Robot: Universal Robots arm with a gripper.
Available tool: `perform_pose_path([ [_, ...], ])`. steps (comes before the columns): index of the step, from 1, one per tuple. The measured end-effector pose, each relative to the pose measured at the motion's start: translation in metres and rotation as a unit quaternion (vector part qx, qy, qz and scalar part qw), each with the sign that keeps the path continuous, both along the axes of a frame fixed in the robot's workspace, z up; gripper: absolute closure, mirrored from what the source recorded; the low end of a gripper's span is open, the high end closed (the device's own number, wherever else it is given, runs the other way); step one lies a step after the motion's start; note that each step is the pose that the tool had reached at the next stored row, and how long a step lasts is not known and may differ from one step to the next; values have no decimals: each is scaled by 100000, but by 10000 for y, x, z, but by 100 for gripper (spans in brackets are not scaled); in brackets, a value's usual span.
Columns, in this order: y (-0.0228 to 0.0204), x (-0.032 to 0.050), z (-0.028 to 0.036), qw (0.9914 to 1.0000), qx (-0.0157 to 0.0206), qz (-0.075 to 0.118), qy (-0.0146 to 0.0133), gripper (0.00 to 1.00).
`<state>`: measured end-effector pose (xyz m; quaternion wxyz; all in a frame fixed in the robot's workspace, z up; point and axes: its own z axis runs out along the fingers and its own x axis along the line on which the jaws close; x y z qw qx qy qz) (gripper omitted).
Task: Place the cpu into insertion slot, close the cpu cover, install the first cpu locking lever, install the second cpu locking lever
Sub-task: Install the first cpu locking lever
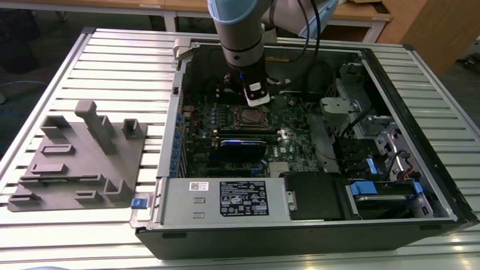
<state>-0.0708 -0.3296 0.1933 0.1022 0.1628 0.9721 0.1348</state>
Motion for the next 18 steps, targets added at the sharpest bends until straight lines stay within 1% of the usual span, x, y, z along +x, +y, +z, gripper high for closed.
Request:
perform_pose_path([
  [3, 0, 2, -1, 100000, 8, -1, -6, 89],
  [4, 1, 6, -2, 100000, -56, 2, -15, 89],
  [7, 1, 18, -2, 99999, -519, 3, -13, 89],
  [11, 1, 24, -3, 99998, -564, -3, -9, 89],
  [18, 15, 24, -2, 99998, -566, 5, -7, 89],
])
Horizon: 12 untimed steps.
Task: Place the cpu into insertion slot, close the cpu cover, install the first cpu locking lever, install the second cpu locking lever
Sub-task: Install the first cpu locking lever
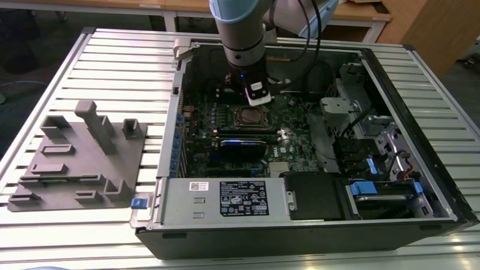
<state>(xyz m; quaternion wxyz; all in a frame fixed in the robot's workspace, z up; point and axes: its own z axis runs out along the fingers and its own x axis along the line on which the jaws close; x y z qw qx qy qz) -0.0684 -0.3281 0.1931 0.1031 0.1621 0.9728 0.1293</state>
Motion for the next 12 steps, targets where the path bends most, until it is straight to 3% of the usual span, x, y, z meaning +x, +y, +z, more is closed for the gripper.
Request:
perform_pose_path([
  [12, 44, 0, 5, 100000, 2, -9, -3, 89],
])
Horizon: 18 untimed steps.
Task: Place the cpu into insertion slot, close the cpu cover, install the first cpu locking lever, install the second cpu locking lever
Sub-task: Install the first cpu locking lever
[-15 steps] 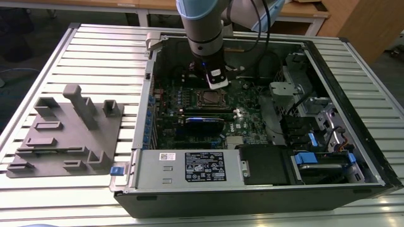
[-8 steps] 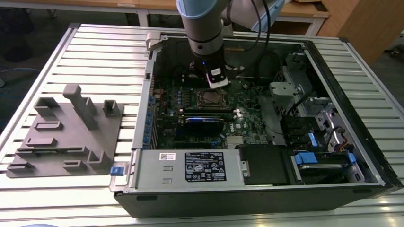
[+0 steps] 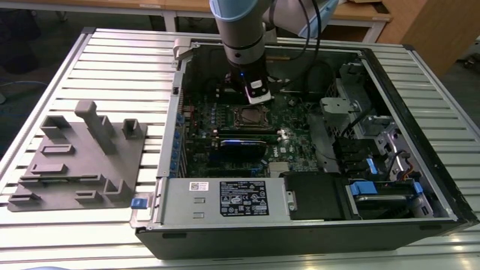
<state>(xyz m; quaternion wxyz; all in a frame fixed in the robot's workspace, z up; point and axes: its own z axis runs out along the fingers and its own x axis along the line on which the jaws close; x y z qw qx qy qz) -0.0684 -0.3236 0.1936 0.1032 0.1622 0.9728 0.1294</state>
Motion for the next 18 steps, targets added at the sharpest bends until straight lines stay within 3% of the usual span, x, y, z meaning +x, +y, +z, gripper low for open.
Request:
perform_pose_path([
  [4, 3, 0, -2, 100000, -38, 2, -8, 89],
  [16, 2, 13, -10, 99991, -1305, -1, 5, 89],
  [18, 1, 13, -12, 99991, -1355, -1, 13, 89],
])
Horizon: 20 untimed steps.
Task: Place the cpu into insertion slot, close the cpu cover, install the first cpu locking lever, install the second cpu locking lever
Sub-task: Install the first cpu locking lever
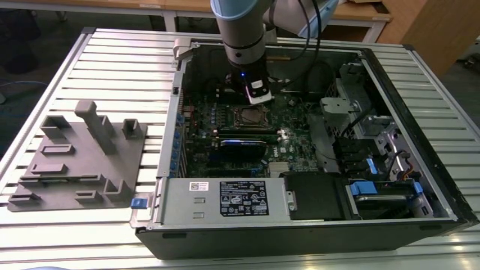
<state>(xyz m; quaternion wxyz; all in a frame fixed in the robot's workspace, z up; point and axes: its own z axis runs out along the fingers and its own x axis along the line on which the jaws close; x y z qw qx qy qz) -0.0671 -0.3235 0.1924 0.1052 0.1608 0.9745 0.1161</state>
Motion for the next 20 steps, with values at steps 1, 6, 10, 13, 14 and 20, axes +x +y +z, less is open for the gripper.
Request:
perform_pose_path([
  [1, 0, 0, -1, 100000, -7, -3, -3, 89],
  [6, 2, 1, -3, 100000, 2, -4, -16, 89],
  [10, 6, 8, -3, 100000, -137, -235, -11, 89],
  [13, 9, 16, -3, 99997, -211, -804, -10, 89],
  [14, 14, 17, -3, 99994, -223, -1027, -14, 89],
  [20, 60, 17, -3, 99979, -217, -2015, -8, 89],
])
